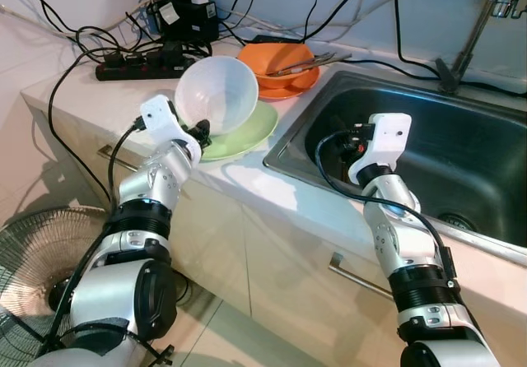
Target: Kitchen organization
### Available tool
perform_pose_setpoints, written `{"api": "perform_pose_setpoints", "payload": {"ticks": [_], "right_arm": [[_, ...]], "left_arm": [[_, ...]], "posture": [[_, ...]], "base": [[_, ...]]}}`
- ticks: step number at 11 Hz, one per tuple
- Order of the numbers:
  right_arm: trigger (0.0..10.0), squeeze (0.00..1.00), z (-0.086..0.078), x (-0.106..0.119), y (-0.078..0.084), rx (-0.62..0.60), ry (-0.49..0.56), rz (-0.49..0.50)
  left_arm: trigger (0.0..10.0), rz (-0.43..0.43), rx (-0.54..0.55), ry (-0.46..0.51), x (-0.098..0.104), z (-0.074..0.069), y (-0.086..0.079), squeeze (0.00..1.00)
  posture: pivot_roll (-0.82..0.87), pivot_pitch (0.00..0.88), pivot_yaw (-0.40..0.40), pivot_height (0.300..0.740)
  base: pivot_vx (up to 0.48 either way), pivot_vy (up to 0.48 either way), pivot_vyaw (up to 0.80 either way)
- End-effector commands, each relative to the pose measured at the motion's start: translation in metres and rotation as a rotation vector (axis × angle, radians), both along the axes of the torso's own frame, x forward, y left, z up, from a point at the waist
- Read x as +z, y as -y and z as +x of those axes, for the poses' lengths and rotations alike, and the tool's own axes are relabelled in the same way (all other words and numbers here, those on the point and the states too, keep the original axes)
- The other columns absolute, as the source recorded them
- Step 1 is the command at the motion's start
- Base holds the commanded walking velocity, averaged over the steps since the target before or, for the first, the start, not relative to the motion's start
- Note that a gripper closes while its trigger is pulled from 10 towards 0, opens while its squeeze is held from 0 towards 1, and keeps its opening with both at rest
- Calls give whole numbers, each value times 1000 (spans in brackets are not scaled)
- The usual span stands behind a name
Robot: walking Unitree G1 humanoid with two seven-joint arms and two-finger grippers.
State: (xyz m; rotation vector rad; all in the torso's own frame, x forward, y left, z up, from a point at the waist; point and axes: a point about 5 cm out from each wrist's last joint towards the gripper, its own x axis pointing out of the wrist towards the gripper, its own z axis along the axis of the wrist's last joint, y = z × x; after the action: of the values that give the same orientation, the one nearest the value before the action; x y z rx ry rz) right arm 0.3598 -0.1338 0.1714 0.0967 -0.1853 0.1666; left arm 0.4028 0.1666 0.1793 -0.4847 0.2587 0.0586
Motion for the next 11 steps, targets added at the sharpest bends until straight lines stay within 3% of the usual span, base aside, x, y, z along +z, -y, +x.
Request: {"api": "perform_pose_setpoints", "payload": {"ticks": [1, 2, 11], "right_arm": [[10000, 0, 0, 3, 0, 2, 3, 3], [10000, 0, 0, 3, 0, 1, 2, 3], [10000, 0, 0, 0, 2, -8, -13, -6]], "left_arm": [[7333, -7, 9, -20, -2, 1, 2, 0], [0, -9, 17, -15, -1, 2, 3, 0], [0, -12, 18, 8, 0, 3, 5, 0]], "posture": [[118, 19, 34, 740], [115, 19, 34, 740], [114, 20, 32, 740]], "base": [[0, 0, 0], [0, 0, 0], [0, 0, 0]]}}
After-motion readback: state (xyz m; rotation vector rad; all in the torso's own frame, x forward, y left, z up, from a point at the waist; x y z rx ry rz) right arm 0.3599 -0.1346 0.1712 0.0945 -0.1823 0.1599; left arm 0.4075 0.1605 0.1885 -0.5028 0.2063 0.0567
